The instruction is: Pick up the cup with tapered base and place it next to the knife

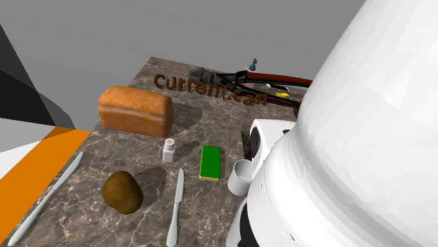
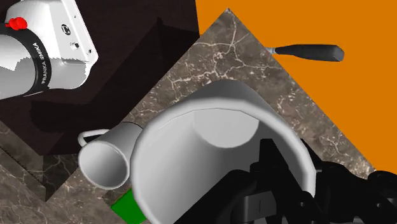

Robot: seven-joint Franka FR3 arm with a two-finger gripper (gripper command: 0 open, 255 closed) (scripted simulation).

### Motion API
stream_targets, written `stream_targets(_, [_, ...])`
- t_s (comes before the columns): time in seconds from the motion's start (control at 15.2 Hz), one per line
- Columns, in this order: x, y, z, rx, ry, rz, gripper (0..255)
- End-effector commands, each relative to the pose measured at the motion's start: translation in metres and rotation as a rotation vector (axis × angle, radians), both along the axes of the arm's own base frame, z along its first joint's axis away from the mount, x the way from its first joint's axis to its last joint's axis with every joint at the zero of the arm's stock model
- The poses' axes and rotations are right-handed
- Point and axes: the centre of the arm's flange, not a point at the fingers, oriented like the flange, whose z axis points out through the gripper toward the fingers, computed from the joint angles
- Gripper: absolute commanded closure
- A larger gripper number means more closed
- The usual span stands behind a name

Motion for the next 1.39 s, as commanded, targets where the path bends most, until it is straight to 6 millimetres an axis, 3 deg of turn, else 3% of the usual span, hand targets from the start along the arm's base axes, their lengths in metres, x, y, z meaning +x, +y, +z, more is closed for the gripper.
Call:
stream_targets(0.0, [0.001,0.001,-0.011,0.0,0.0,0.0,255])
stream_targets(1.32, [0.001,0.001,-0.117,0.0,0.0,0.0,255])
